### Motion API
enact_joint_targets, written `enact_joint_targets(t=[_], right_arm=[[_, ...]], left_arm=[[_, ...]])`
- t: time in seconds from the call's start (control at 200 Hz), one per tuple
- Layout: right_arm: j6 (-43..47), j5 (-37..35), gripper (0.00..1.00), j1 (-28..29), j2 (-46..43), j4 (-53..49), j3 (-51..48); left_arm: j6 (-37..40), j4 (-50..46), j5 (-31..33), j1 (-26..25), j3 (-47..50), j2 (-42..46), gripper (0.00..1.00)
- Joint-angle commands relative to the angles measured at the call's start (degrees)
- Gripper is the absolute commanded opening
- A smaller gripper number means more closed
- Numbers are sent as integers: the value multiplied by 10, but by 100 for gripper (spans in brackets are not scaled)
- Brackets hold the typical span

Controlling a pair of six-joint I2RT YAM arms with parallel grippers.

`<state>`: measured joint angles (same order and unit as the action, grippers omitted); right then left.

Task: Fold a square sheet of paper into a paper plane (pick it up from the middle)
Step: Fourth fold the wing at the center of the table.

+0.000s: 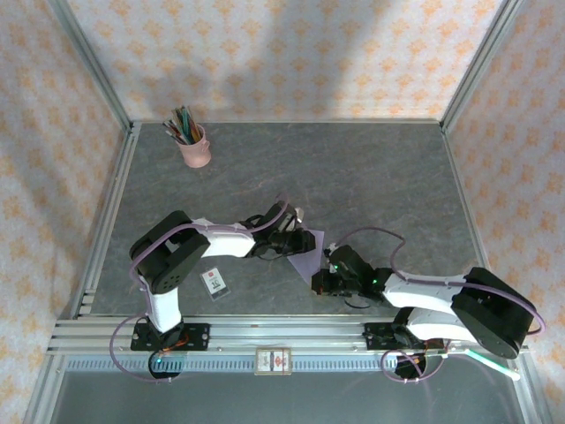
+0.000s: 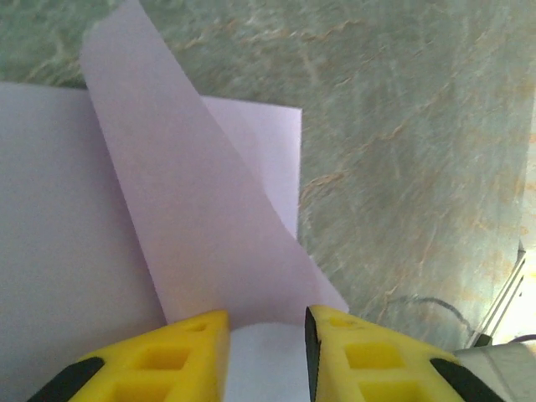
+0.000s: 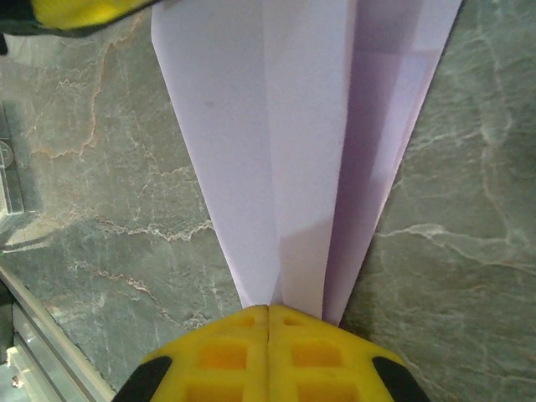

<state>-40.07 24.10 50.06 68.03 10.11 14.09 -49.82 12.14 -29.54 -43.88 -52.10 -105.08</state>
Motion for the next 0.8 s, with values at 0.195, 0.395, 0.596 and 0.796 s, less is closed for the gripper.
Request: enact_joint_targets(t=[0.195,0.395,0.596,0.796], right_arm=[[-22,-14,0,-11,9,-64,-39],[-14,-16,0,-16,14,-68,-42],[-6,-18,0,-21,9,-75,-41],[3,-18,0,-26,13,-84,-36]], left_arm=[[-47,44,-20,-9,65,80,25],[-78,97,-60,-35,100,66,9],[-88,110,-62,-51,108,42,3],[-88,101,-64,-58,104,23,2]])
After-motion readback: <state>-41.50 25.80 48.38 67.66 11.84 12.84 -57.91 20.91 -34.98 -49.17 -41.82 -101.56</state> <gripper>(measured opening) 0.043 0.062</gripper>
